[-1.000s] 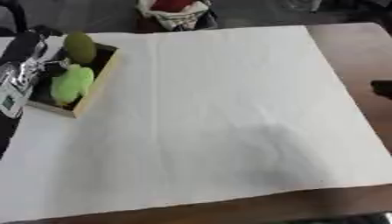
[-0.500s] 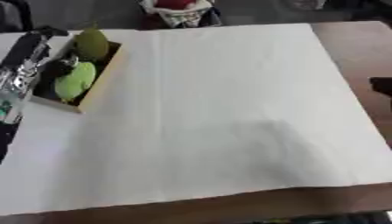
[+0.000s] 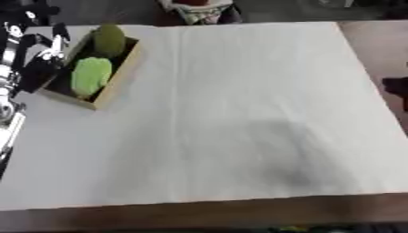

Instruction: Pick up objects on the table and place them in the box.

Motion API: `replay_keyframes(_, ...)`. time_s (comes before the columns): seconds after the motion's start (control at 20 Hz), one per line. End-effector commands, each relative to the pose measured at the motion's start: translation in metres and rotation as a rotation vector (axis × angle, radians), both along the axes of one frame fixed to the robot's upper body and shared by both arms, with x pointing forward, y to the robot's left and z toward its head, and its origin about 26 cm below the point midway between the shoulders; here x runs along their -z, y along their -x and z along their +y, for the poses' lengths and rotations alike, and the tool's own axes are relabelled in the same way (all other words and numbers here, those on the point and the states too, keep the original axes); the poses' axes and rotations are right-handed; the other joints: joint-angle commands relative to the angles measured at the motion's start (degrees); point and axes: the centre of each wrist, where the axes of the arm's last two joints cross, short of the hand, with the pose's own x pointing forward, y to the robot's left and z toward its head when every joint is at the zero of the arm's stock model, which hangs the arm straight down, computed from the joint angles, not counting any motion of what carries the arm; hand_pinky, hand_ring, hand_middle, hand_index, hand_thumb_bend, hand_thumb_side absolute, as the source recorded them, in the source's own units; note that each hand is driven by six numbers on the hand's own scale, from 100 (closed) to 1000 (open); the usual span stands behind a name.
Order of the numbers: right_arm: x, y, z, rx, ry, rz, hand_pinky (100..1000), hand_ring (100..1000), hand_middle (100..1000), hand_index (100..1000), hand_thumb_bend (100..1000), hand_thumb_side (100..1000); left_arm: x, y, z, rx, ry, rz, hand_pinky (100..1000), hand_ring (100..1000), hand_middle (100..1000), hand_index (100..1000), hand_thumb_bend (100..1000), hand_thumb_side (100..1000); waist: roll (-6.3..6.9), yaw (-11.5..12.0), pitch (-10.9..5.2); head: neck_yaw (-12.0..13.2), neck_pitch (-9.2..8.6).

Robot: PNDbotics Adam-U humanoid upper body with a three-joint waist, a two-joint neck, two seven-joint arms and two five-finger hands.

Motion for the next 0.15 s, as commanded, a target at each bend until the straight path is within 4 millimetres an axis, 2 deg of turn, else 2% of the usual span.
replay_keyframes(0.05, -0.0086, 0.0009, -0.0031, -0.005, 0.022, -0.021, 854, 808, 637, 906, 100, 470, -0.011, 0.0127, -0.0146, 0.066, 0.08, -0.078, 524, 988, 769, 813, 100, 625, 0.01, 0.37, -0.89, -0.1, 0.7)
replay_keyframes(0.15, -0.008, 0.001, -0.0021, -0.011, 0.021, -0.019, 854, 808, 637, 906, 100, 470, -0.0068, 0.018, -0.0232, 0.101, 0.104, -0.082, 524, 992, 771, 815, 100, 623, -0.08, 0.58, -0.85, 0.14, 0.74)
